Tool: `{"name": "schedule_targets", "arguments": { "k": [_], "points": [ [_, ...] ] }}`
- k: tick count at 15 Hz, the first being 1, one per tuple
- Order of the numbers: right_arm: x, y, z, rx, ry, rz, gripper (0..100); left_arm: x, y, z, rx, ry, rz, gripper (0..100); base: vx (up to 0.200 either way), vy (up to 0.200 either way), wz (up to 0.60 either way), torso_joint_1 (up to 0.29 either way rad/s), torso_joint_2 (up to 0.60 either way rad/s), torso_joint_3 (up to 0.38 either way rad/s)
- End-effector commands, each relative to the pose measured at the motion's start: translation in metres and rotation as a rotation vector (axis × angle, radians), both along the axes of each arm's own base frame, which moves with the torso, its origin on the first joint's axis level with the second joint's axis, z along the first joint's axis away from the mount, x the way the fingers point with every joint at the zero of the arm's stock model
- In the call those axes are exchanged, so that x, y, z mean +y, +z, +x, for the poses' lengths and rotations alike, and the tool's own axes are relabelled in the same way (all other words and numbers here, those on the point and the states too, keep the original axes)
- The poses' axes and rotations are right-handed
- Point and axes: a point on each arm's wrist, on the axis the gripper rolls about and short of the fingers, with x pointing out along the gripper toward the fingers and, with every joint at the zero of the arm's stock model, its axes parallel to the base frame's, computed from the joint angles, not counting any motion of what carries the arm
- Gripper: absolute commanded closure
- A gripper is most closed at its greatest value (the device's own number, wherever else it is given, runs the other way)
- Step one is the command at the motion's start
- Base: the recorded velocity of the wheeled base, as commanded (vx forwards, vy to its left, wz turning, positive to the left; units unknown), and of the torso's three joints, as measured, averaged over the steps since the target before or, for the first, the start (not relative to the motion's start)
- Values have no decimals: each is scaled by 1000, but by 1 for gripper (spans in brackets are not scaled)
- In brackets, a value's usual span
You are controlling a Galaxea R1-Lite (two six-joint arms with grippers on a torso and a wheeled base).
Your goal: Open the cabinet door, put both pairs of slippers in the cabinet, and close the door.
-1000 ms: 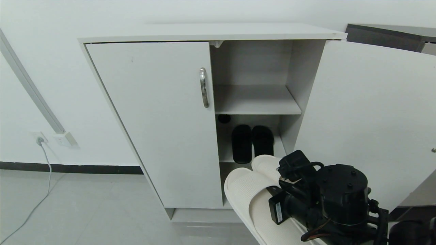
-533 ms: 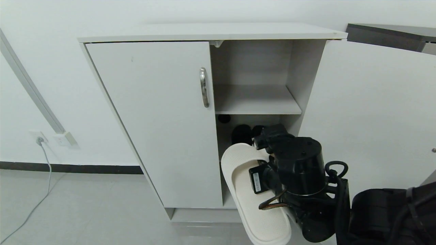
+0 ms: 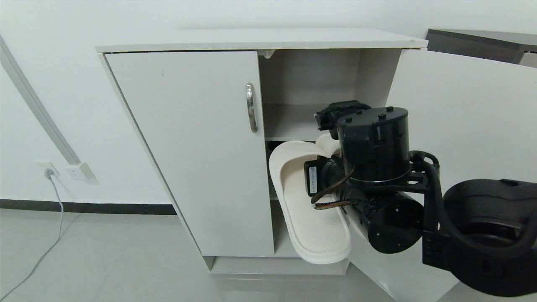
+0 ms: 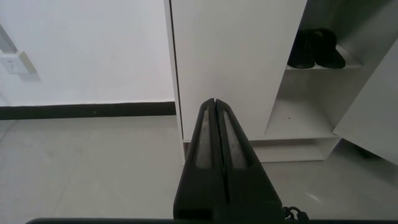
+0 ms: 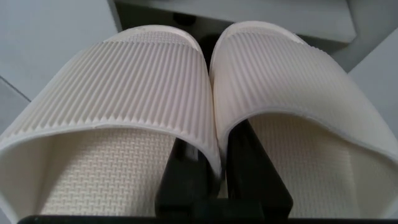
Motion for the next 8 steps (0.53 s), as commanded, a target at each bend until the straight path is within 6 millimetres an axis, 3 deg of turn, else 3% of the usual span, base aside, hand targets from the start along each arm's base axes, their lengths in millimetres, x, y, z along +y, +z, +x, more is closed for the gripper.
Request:
{"name": "schedule_targets", "arguments": {
  "k": [1, 8],
  "points": [
    [-3, 8, 7, -8, -24, 18, 100, 0, 0, 0, 1, 0, -1, 100, 0, 0, 0, 0, 0, 0],
    [4, 2, 16, 33, -85, 23, 100, 0, 0, 0, 1, 0, -1, 100, 0, 0, 0, 0, 0, 0]
  ]
}}
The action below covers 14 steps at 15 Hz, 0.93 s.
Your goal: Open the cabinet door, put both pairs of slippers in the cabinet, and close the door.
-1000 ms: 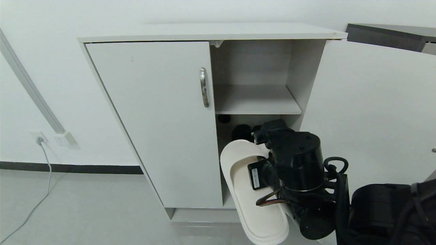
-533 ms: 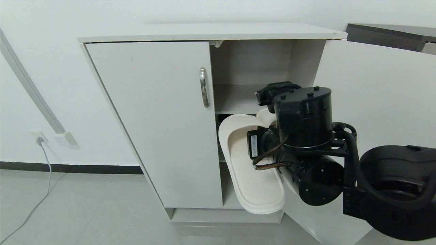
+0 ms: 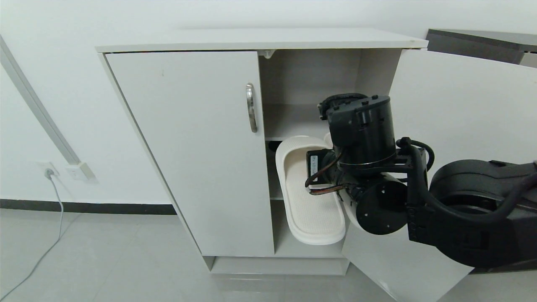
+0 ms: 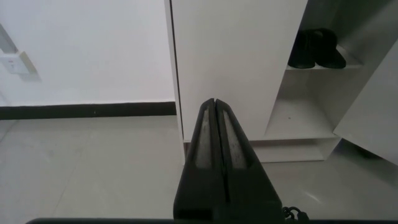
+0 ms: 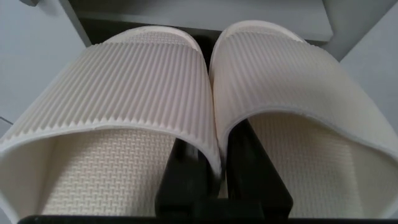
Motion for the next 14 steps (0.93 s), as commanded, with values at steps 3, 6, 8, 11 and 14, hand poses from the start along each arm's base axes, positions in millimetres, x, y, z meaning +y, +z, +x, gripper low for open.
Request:
{"name": "schedule_targets", "arguments": {
  "k": [3, 6, 8, 11, 14],
  "points": [
    [3, -2, 2, 0, -4, -4, 100, 0, 0, 0, 1, 0, 1, 100, 200, 0, 0, 1, 1, 1],
    [4, -4, 4, 3, -6, -7, 100, 0, 0, 0, 1, 0, 1, 100, 200, 0, 0, -2, 5, 6],
    [5, -6, 4, 6, -6, -11, 100, 0, 0, 0, 1, 0, 1, 100, 200, 0, 0, 7, 5, 7],
    [5, -6, 4, 5, -7, -11, 100, 0, 0, 0, 1, 0, 1, 100, 200, 0, 0, 1, 4, 9],
    [5, -7, 4, 6, -9, -11, 100, 0, 0, 0, 1, 0, 1, 100, 67, 0, 0, 2, 2, 1]
  ]
}}
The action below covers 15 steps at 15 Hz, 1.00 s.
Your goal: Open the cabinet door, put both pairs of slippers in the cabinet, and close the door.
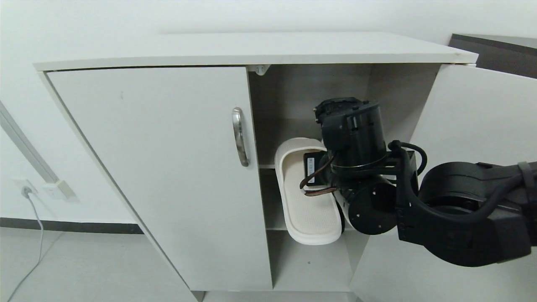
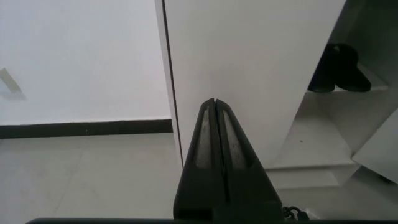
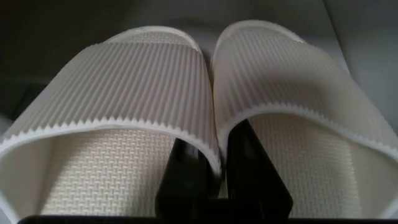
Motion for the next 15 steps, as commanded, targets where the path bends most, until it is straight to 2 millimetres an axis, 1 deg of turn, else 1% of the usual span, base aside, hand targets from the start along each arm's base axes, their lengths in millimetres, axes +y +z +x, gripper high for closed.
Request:
{"name": "schedule_targets", "arguments": {
  "k": [1, 3, 7, 8, 10, 15],
  "points": [
    [-1, -1, 2, 2, -7, 0, 100, 0, 0, 0, 2, 0, -1, 100, 0, 0, 0, 0, 0, 0],
    [2, -6, 5, 8, -11, 2, 100, 0, 0, 0, 2, 0, -1, 100, 0, 0, 0, 0, 0, 0],
    [2, -8, 5, 13, -12, 14, 100, 0, 0, 0, 2, 0, -2, 100, 0, 0, 0, 0, 0, 0],
    [3, -10, 9, 15, -19, 11, 100, 0, 0, 0, 2, 0, -2, 100, 0, 0, 0, 0, 0, 0],
    [2, -11, 19, 15, -41, 10, 100, 0, 0, 0, 2, 0, -2, 100, 0, 0, 0, 0, 0, 0],
    [5, -14, 66, -7, -117, 32, 100, 0, 0, 0, 2, 0, -2, 100, 0, 0, 0, 0, 0, 0]
  ]
}}
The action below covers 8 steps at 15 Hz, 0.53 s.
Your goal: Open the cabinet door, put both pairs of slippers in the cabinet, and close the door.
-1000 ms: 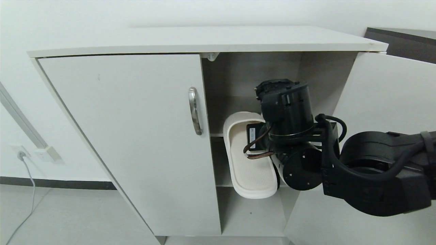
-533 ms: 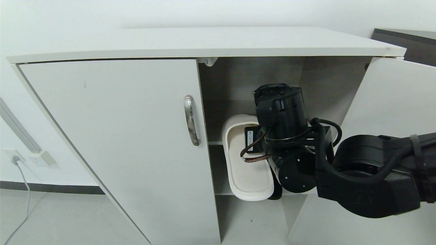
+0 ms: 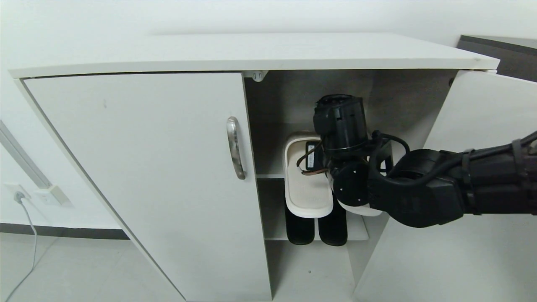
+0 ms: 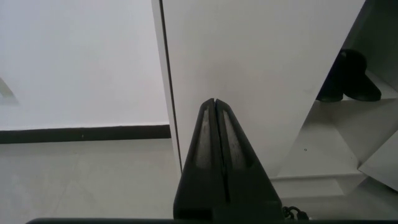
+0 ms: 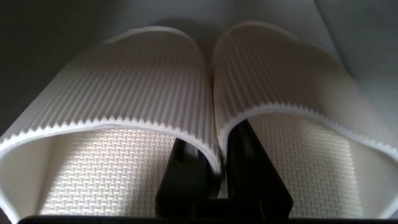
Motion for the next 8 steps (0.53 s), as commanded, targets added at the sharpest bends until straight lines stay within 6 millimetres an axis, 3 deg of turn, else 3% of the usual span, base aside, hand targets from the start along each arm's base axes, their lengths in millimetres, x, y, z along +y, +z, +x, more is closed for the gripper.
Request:
{"name": "schedule_targets", "arguments": {
  "k": [1, 8],
  "points": [
    [6, -7, 19, -1, -23, 0, 100, 0, 0, 0, 1, 2, 0, 100, 0, 0, 0, 0, 0, 0],
    [8, -1, 41, -2, -26, -30, 100, 0, 0, 0, 1, 5, -2, 100, 0, 0, 0, 0, 0, 0]
  ]
}}
